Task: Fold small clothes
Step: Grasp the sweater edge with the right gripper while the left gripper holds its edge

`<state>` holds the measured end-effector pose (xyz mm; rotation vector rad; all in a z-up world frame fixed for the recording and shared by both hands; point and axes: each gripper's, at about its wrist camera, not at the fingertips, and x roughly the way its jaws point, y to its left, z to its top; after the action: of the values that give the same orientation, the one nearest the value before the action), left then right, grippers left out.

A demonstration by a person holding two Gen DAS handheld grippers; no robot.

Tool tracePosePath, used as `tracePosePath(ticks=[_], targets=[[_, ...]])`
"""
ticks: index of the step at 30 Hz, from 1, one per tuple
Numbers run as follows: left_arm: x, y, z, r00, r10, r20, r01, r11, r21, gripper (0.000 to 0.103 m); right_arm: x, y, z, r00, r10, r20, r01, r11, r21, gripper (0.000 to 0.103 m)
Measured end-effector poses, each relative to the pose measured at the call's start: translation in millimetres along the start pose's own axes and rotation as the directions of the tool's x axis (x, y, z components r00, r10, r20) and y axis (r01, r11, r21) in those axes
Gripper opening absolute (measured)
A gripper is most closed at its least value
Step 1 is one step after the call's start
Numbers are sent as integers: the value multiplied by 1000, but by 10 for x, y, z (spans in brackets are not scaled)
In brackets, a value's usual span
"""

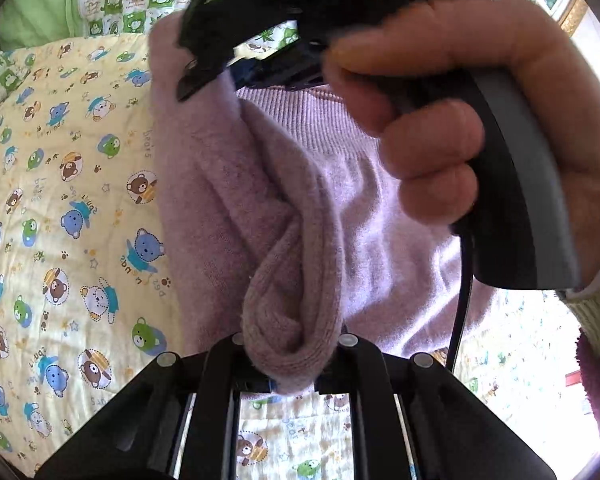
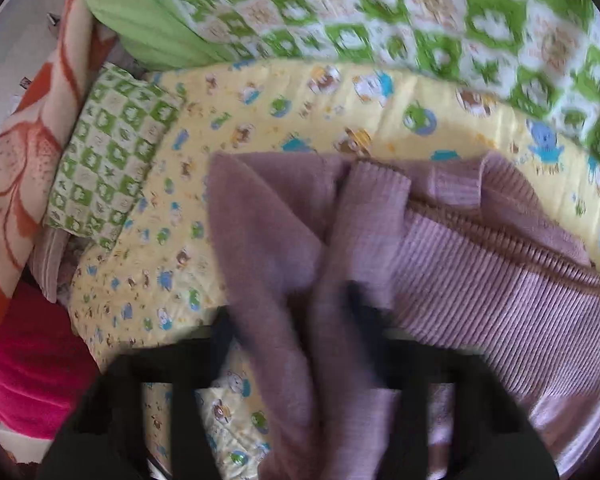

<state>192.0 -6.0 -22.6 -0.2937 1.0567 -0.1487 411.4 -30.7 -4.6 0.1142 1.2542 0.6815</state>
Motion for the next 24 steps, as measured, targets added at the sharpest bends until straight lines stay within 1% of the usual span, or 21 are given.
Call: tracePosePath(ticks=[2,4,6,8,9,10,12,14,16,18,19,21,23,24], targets=[[-64,-47,22,1000,-27,4,27,1000,6,10,-187,-62,-58,998,32,49,-33,999,6,12],[-164,-165,80,997,-77,16,76,997,22,10,-432,-134,-118,993,67,99,-70,997,30,11],[-250,-403,174,990,-134,32,131,989,69,10,-809,-266,-197,978,116,171,-127,990,55,10],[-250,-648,243,983,-183,24,179,977,113,10,-1168,-428,-294,962,136,238,-158,985,76,9],[-223,-784,267,978,-207,17,203,970,137,10,-1395,-564,-378,953,129,275,-158,984,86,8],[-165,-921,284,973,-230,2,227,961,159,10,-1513,-641,-442,948,118,295,-151,984,91,8],[30,-1186,268,967,-250,-38,252,945,208,10,-1756,-964,-626,943,44,331,-88,989,120,8],[251,-1356,217,966,-244,-82,257,935,244,10,-1827,-1258,-784,943,1,332,-62,983,172,8],[534,-1504,141,962,-232,-144,263,928,265,10,-1800,-1647,-1023,948,-70,310,-12,967,253,8],[737,-1601,73,958,-215,-189,262,924,277,10,-1723,-1932,-1207,950,-113,290,18,950,311,8],[800,-1638,62,957,-211,-201,262,924,279,10,-1698,-2029,-1251,950,-118,288,17,944,330,8],[847,-1680,97,953,-218,-211,272,922,275,10,-1673,-2184,-1378,946,-109,306,-12,930,368,7],[821,-1745,181,949,-245,-199,295,914,278,10,-1769,-2191,-1427,931,-96,352,-41,931,363,7],[800,-1795,225,946,-261,-192,308,909,283,10,-1876,-2176,-1434,916,-89,391,-59,935,350,7]])
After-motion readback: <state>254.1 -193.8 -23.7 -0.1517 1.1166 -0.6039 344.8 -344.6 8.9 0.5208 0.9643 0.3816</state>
